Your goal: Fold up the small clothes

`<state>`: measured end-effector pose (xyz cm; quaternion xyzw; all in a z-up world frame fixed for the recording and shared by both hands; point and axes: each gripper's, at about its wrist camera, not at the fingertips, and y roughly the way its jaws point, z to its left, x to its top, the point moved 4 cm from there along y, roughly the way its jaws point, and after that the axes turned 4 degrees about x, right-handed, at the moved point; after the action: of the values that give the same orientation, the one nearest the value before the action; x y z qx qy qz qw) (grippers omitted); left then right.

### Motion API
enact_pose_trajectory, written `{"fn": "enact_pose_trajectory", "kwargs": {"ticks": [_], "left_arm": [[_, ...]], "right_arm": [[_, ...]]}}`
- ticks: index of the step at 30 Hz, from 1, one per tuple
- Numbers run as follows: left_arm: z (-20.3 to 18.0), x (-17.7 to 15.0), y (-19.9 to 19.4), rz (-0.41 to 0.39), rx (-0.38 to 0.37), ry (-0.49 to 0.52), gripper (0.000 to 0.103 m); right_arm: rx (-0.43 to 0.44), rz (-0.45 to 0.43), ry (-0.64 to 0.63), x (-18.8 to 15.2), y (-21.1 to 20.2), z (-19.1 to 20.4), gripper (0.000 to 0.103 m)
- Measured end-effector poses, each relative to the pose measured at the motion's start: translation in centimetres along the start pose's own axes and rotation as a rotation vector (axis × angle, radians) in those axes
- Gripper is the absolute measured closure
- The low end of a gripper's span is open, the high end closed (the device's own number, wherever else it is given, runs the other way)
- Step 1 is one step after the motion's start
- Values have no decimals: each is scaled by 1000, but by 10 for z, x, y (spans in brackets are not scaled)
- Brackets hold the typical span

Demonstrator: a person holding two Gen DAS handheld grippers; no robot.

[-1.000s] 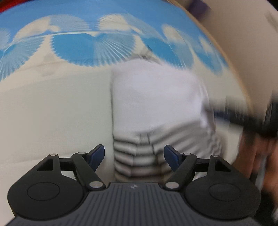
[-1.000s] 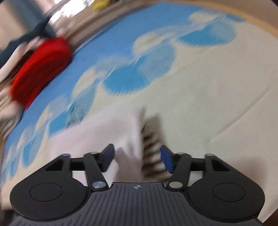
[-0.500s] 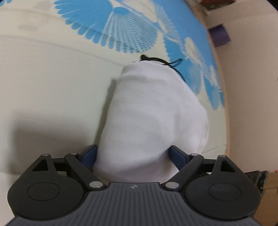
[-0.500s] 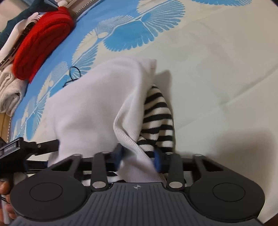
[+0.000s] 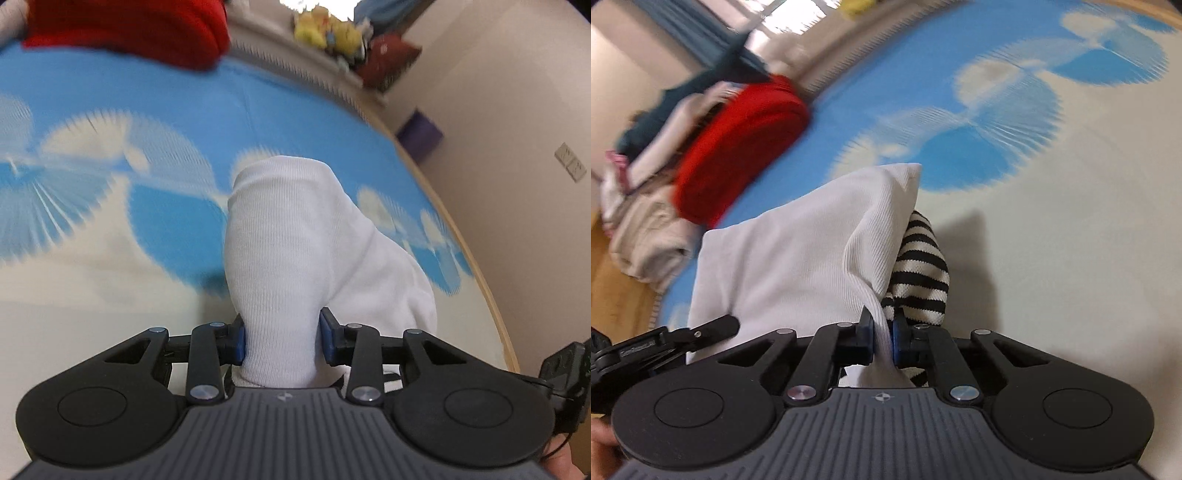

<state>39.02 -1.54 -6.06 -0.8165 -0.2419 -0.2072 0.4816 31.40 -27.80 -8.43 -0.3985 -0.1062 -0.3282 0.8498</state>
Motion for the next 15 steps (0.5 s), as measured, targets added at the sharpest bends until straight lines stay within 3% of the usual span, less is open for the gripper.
{"fn": "enact_pose_trajectory", "kwargs": {"ticks": [2,4,6,8,9,12,15], "left_arm": [[17,10,-11,-33,8,-16,61],[36,15,-17,-49,30,-34,51],[58,17,-18,-46,104,-58,43],[73,14,-21,-37,213,-58,43],[75,12,-23,-38,226,-49,43],[66,5,-33,-21,161,1,43],[46,-20,-24,76,125,137,44]], "right_arm": [[32,-26,-36,3,12,19,95],[45,-39,-64,6,26,34,95],[30,-20,-75,5,45,43,95],[-30,16,-73,3,66,42,95],[-57,34,-73,2,75,40,94],[-148,47,-112,1,91,36,94],[-157,63,-100,0,96,30,94]]}}
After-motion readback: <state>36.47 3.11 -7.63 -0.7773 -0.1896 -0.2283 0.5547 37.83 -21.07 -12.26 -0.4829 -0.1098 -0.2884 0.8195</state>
